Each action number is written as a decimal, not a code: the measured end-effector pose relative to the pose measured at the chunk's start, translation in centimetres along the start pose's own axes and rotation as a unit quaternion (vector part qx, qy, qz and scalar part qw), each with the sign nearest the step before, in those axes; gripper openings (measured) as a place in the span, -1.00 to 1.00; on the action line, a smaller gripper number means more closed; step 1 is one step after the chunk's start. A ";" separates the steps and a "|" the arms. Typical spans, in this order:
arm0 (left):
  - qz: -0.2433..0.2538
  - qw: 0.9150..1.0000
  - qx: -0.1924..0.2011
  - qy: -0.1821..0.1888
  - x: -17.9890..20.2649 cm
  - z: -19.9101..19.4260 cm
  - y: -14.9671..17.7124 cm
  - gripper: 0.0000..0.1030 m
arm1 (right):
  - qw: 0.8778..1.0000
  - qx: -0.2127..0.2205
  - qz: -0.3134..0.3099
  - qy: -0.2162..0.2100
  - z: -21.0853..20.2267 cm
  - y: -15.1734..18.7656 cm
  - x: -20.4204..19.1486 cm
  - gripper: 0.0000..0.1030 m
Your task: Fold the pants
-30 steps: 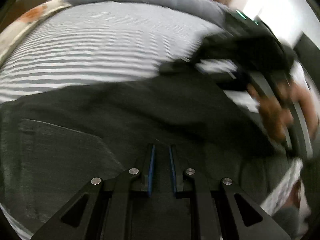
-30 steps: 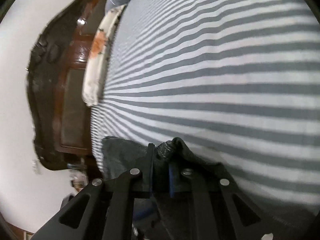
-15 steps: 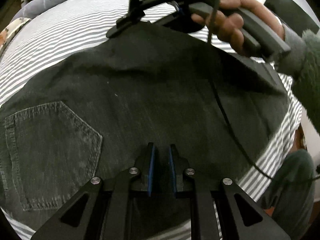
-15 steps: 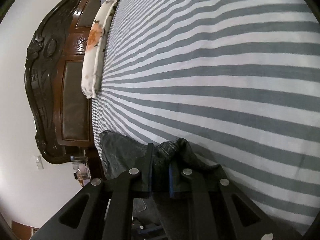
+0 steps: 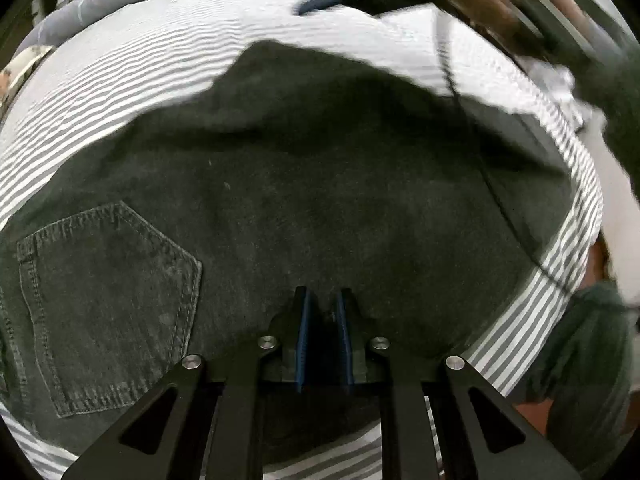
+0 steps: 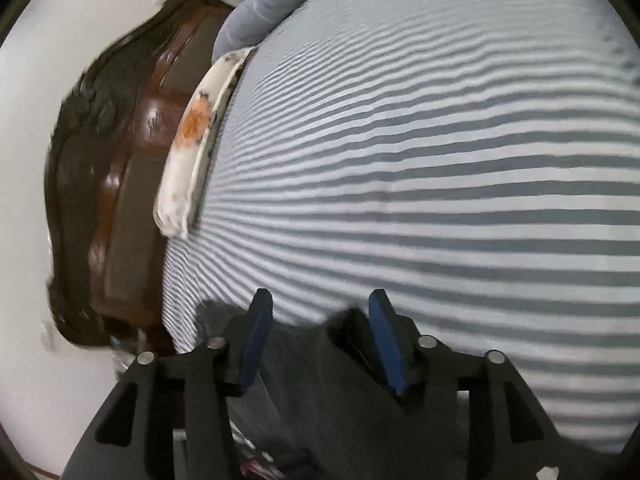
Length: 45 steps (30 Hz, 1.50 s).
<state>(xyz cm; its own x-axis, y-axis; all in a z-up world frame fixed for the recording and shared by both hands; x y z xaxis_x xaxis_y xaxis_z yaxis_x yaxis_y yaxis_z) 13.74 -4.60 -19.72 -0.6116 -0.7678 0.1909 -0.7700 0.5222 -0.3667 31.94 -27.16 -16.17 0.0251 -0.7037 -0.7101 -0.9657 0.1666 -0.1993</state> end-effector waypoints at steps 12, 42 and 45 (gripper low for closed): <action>0.027 0.999 -0.008 -0.017 2.1 1.6 -1.0 -0.70 | 0.998 -0.024 0.036 0.036 1.5 9.9 4.0 -0.13; -0.016 0.999 0.008 0.043 6.3 3.4 -4.4 -0.70 | 0.873 0.305 0.365 0.104 -28.5 33.9 28.3 -0.22; -0.016 0.999 0.008 0.041 6.3 3.6 -4.4 -0.70 | 0.870 0.316 0.361 0.110 -28.9 33.7 29.0 -0.30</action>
Point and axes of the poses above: each gripper's, at about its wrist camera, not at the fingertips, and z roughly the way its jaws point, x to its right, y to its underside, the point moved 1 cm from there along z, roughly the way its jaws point, and after that the axes turned 1 degree about -x, right-handed, at the moved point
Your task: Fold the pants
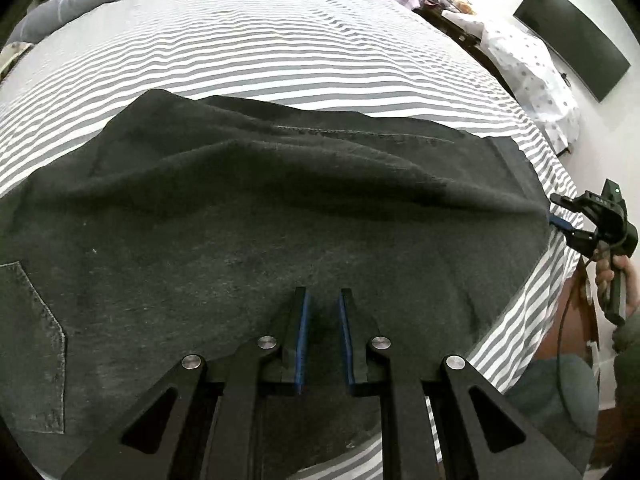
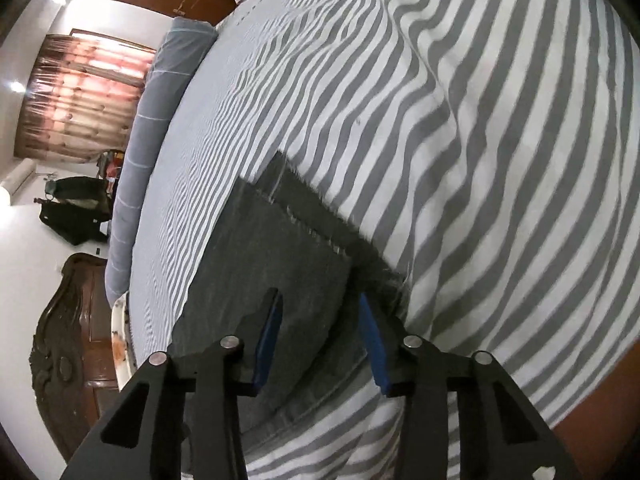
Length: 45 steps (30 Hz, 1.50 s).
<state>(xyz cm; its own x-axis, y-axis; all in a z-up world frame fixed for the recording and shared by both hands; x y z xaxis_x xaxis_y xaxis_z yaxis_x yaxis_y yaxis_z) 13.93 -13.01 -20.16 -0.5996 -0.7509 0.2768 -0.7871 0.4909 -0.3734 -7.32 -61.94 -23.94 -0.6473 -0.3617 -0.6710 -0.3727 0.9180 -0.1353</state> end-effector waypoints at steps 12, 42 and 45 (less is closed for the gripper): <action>0.003 1.000 0.001 -0.009 0.4 0.5 -0.4 -0.70 | 0.996 0.039 -0.063 0.047 -1.8 -0.5 -3.6 -0.92; 0.104 0.992 -0.052 0.047 2.3 0.4 1.9 -0.65 | 0.984 -0.005 -0.160 0.081 -2.2 -2.4 -7.3 -0.58; 0.098 0.992 -0.052 0.055 2.1 0.4 1.8 -0.65 | 0.980 -0.016 -0.172 0.101 -0.1 -4.4 -8.0 -0.58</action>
Point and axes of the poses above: each gripper's, at about its wrist camera, not at the fingertips, and z roughly the way its jaws point, x to its right, y to its underside, the point moved 1 cm from there along z, roughly the way its jaws point, and after that the axes turned 1 degree about -x, right-handed, at the moved point
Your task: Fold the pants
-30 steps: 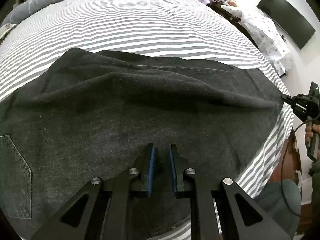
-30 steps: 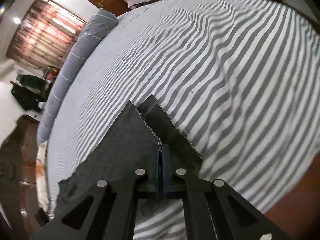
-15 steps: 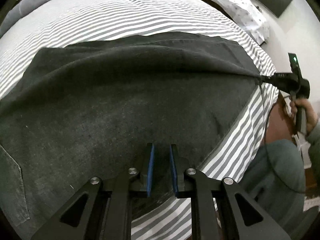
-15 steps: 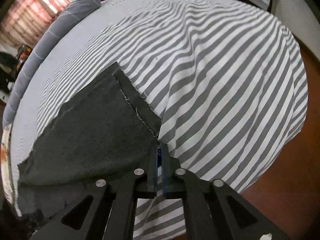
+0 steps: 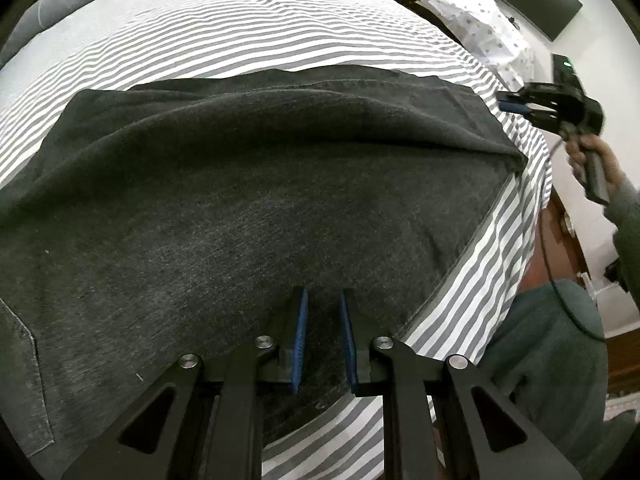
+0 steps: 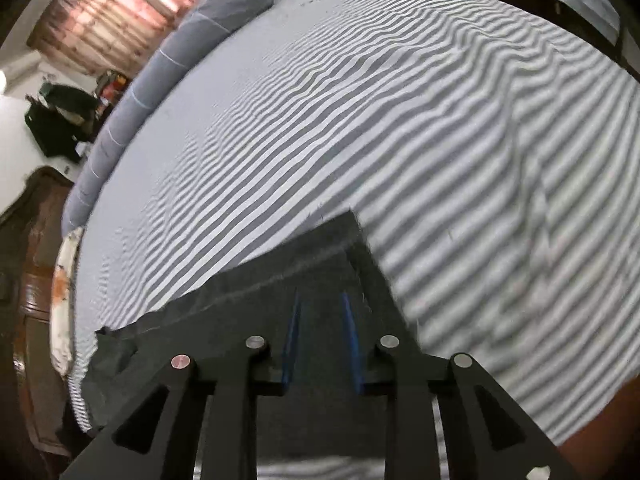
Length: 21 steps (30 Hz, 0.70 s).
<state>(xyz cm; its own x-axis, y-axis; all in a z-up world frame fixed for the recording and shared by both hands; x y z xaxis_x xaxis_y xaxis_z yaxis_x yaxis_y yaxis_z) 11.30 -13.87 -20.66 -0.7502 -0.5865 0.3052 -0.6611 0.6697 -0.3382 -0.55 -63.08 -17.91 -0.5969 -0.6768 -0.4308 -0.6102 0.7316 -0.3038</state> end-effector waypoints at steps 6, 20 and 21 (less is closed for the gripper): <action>0.001 1.000 0.003 0.008 -0.2 0.1 -0.1 -0.65 | 0.999 -0.033 -0.016 0.019 2.9 -1.5 0.9 -0.58; 0.004 1.000 0.006 0.004 0.1 0.2 -0.2 -0.64 | 0.996 0.045 -0.067 0.025 0.2 -1.1 -1.6 -0.98; 0.005 1.000 0.007 0.004 0.1 0.2 -0.2 -0.63 | 0.996 0.046 -0.068 0.023 0.1 -1.5 -1.6 -0.98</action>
Point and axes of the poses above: each gripper's, at about its wrist camera, not at the fingertips, and z roughly the way its jaws point, x to its right, y to its underside, the point moved 1 cm from there along z, roughly the way its jaws point, and after that the axes turned 1 degree about -x, right-handed, at the moved point
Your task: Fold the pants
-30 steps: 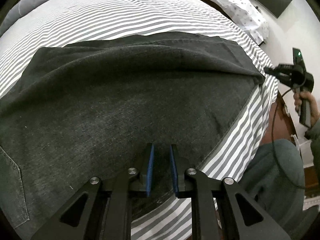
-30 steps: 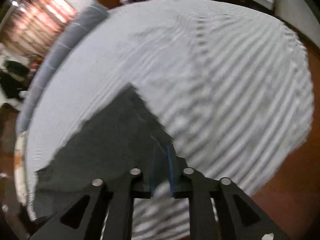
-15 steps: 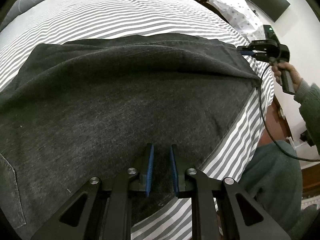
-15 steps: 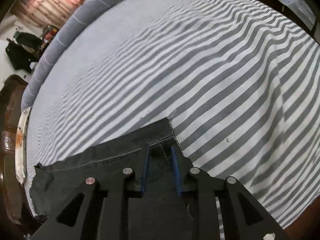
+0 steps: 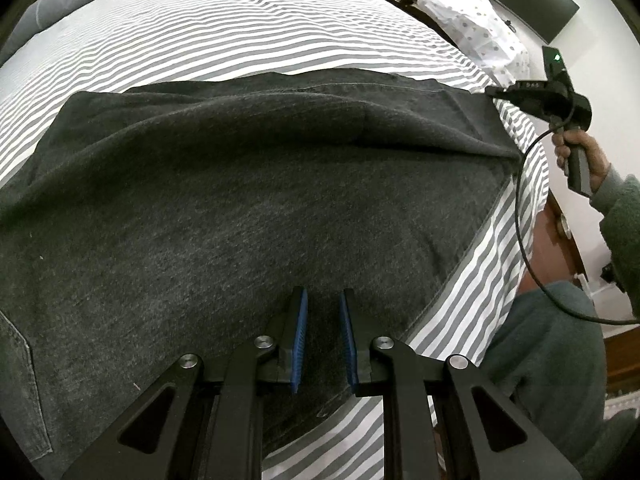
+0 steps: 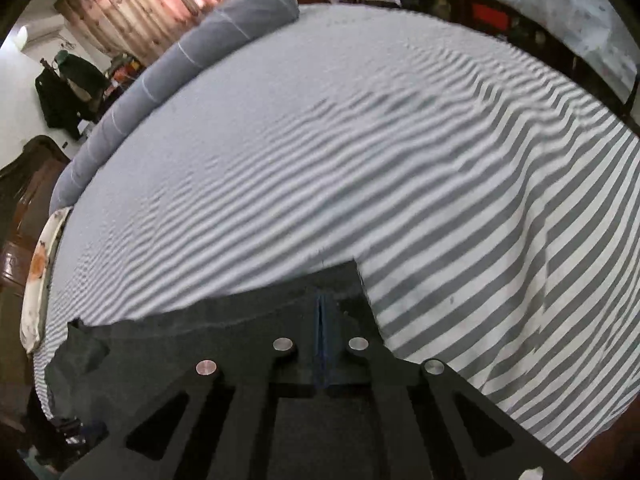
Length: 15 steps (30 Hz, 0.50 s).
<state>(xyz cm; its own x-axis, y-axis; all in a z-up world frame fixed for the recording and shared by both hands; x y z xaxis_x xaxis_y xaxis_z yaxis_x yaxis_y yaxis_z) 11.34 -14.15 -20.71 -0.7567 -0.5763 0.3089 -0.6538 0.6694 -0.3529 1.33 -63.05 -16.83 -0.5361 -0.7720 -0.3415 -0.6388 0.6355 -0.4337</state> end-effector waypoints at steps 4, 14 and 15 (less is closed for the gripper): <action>0.003 1.000 0.001 0.000 0.1 0.0 0.1 -0.60 | 0.999 -0.032 -0.001 -0.015 1.3 -0.2 0.3 -0.88; 0.006 1.000 0.002 0.003 0.1 0.0 0.1 -0.55 | 0.998 -0.062 -0.005 -0.006 4.3 0.8 0.7 -0.27; 0.007 1.000 0.002 0.003 0.1 0.0 0.1 -0.55 | 0.998 -0.061 -0.015 -0.002 4.4 0.9 0.2 -0.26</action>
<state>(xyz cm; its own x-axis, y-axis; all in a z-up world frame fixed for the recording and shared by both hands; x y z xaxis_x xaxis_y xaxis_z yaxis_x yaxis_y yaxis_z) 11.20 -14.15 -20.74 -0.7662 -0.5639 0.3080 -0.6425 0.6757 -0.3613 3.06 -62.74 -20.95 -0.5144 -0.7902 -0.3332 -0.7167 0.6095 -0.3390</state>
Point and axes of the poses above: each gripper's, at about its wrist camera, not at the fingertips, and z roughly the way its jaws point, x to its right, y to its underside, the point moved 1 cm from there along z, roughly the way its jaws point, and after that the axes turned 1 degree about -x, right-handed, at the moved point
